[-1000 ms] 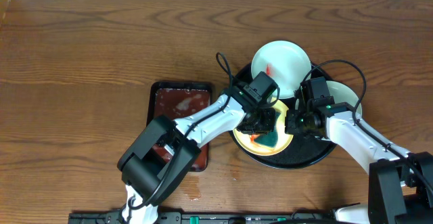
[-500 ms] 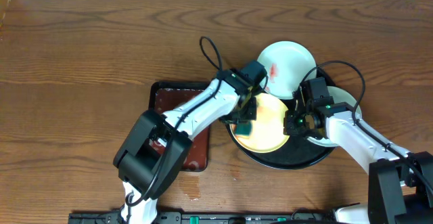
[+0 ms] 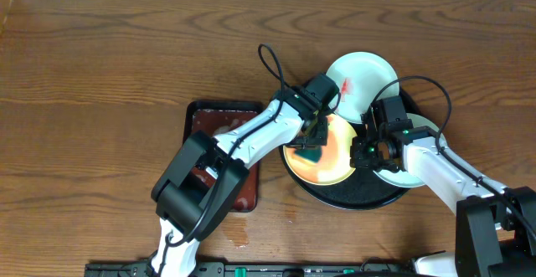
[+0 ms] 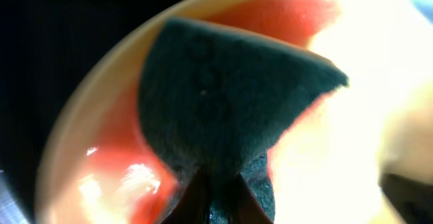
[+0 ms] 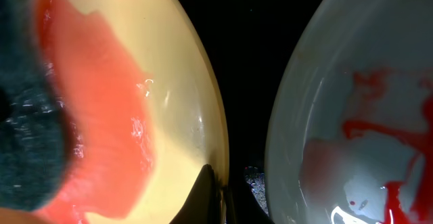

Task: Clean dirty plates on tray and stack at the side
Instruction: 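Scrub the yellow plate with the sponge while right gripper holds it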

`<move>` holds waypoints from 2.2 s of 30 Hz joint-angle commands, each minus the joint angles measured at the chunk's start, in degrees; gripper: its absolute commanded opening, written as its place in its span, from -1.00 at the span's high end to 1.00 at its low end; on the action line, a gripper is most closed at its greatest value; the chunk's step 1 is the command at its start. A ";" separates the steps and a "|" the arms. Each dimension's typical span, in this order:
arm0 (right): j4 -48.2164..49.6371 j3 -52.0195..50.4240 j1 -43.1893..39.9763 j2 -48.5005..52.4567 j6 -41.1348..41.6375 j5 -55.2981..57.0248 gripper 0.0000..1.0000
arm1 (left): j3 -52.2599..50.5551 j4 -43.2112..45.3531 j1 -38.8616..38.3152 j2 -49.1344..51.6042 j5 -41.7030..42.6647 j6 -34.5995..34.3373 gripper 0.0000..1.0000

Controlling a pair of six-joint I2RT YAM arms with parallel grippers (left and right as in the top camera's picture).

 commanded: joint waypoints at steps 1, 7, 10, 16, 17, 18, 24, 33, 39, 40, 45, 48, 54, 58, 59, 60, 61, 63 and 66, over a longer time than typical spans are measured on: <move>-1.51 -2.16 0.42 2.54 -1.40 3.28 0.97 | -0.28 4.81 -1.99 5.25 16.76 -3.28 0.85; -1.62 -2.16 0.42 2.54 -1.60 3.28 0.97 | -0.28 7.65 -3.28 5.42 21.73 -3.78 0.85; -1.73 -2.16 0.42 2.54 -1.57 3.28 0.98 | -0.28 8.26 -3.67 5.42 23.54 -3.74 0.85; -1.77 -2.16 0.42 2.54 -1.57 3.30 0.98 | -0.28 6.56 -3.89 5.42 22.10 0.22 0.85; -1.84 -2.16 0.42 2.54 -1.57 3.28 0.98 | -0.28 4.94 -3.85 5.42 19.52 0.83 0.85; -1.95 -2.16 0.42 2.54 -1.57 3.28 0.97 | -0.28 2.67 -3.72 5.42 15.47 0.79 0.85; -2.23 -2.16 0.42 2.54 -1.57 3.30 0.98 | -0.26 -10.12 -2.58 5.35 -9.70 0.72 0.85; -2.40 -2.16 0.42 2.54 -1.55 3.30 0.98 | 5.25 -23.74 0.63 4.70 -26.60 -0.76 0.85; -2.40 -2.16 0.42 2.54 -1.53 3.30 0.98 | 5.51 -25.11 2.40 4.72 -25.92 -1.53 0.83; -2.38 -2.16 0.42 2.54 -1.53 3.30 0.98 | 5.51 -24.26 2.38 4.72 -24.52 -1.84 0.83; -2.23 -2.16 0.42 2.54 -1.38 3.30 0.97 | 4.94 -14.45 1.22 4.76 -5.31 -0.09 0.83; -2.21 -2.16 0.42 2.54 -0.85 3.28 0.97 | 4.94 -9.14 -0.37 4.92 6.36 -0.11 0.83; -2.21 -2.16 0.42 2.54 -0.87 3.30 0.97 | 4.94 -6.01 -4.15 4.92 12.63 -2.05 0.73; -2.16 -2.16 0.42 2.54 -0.85 3.30 0.97 | 4.94 -6.58 -5.86 4.92 14.53 -1.81 0.69; -2.16 -2.16 0.42 2.54 -0.85 3.30 0.97 | 4.94 -6.97 -6.10 4.92 14.45 -1.53 0.68; -2.16 -2.16 0.42 2.54 -0.85 3.30 0.97 | 4.94 -7.37 -6.14 4.92 14.05 -0.92 0.69; -2.16 -2.16 0.42 2.54 -0.85 3.30 0.98 | 4.94 -7.89 -6.12 4.92 13.00 -0.72 0.71; -2.21 -2.16 0.42 2.51 -0.85 3.30 0.98 | 4.96 -9.31 -5.40 4.90 9.51 -0.74 0.81; -2.27 -2.16 0.42 2.54 -0.87 3.28 0.97 | 4.98 -11.47 -3.41 4.83 4.83 -0.74 0.85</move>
